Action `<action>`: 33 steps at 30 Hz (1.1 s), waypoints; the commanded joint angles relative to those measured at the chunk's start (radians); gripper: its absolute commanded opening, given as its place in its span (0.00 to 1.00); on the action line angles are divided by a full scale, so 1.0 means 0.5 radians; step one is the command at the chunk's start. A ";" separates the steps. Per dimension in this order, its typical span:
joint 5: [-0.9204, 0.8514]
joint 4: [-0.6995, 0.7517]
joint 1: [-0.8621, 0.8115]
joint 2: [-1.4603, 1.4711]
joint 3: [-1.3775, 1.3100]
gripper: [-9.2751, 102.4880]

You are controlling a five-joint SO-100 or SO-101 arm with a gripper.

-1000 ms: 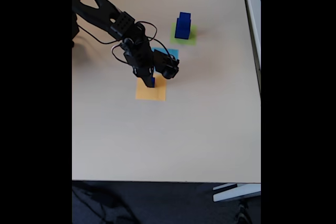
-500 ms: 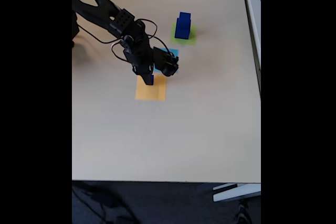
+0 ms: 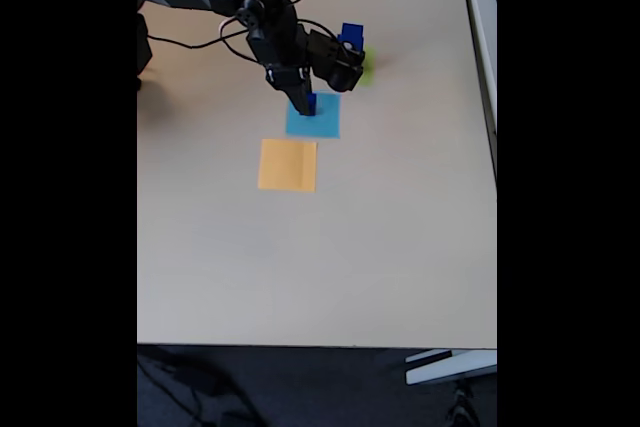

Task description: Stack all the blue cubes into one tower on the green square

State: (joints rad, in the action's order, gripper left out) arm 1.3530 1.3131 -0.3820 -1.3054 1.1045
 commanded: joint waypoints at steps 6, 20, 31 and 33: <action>0.341 -0.009 0.187 -0.132 -0.267 0.08; 0.586 -0.132 0.451 -0.025 -0.399 0.08; 0.568 -0.252 0.620 0.098 -0.476 0.08; 0.601 -0.252 0.650 0.117 -0.494 0.08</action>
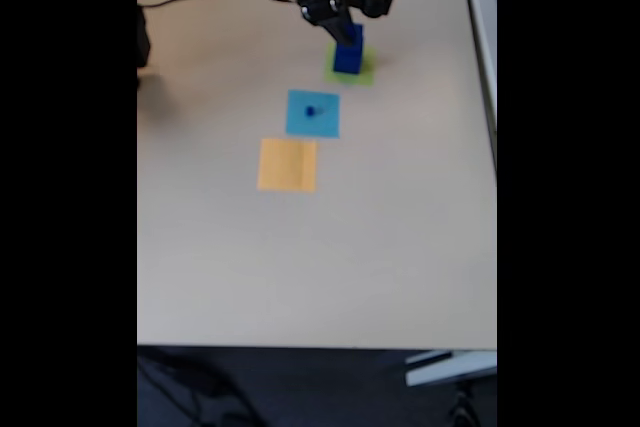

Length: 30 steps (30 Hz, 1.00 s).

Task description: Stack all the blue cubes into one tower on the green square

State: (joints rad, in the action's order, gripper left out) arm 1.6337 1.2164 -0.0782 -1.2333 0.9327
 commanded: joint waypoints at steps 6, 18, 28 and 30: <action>0.114 -0.052 0.114 0.009 -0.181 0.08; 0.107 -0.040 0.209 0.107 -0.249 0.08; 0.193 -0.040 0.242 0.153 -0.249 0.08; 0.193 -0.043 0.242 0.156 -0.249 0.08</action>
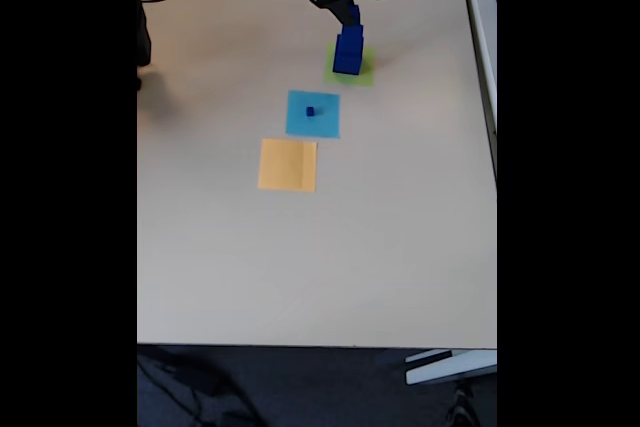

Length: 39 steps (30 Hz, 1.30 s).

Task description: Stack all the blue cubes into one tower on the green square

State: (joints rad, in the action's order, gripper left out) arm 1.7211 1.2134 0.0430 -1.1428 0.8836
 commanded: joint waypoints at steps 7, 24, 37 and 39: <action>0.025 -0.052 -0.003 0.025 -0.181 0.08; 0.028 -0.052 0.012 0.064 -0.218 0.08; 0.012 -0.052 0.015 0.095 -0.236 0.08; 0.006 -0.052 0.015 0.095 -0.236 0.08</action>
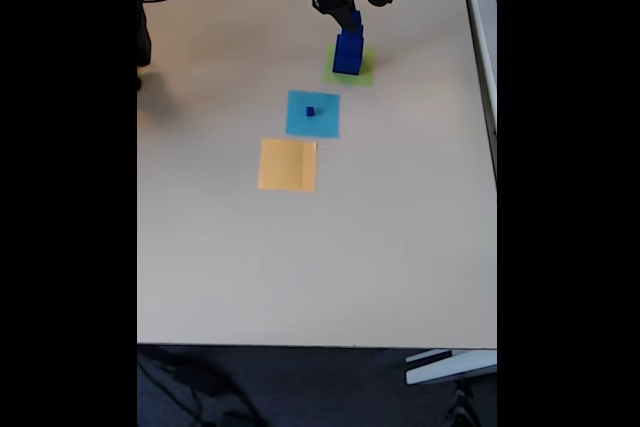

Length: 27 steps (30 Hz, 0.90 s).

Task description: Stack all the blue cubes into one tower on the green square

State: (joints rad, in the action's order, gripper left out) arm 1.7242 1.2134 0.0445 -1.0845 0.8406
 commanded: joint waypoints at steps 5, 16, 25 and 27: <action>-0.003 -0.052 0.015 -0.018 -0.150 0.08; -0.015 -0.052 0.025 0.012 -0.166 0.08; -0.034 -0.052 0.021 0.006 -0.169 0.08; -0.040 -0.052 0.018 0.006 -0.169 0.08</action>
State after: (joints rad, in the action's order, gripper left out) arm 1.7196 1.2134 0.0583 -1.0600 0.8360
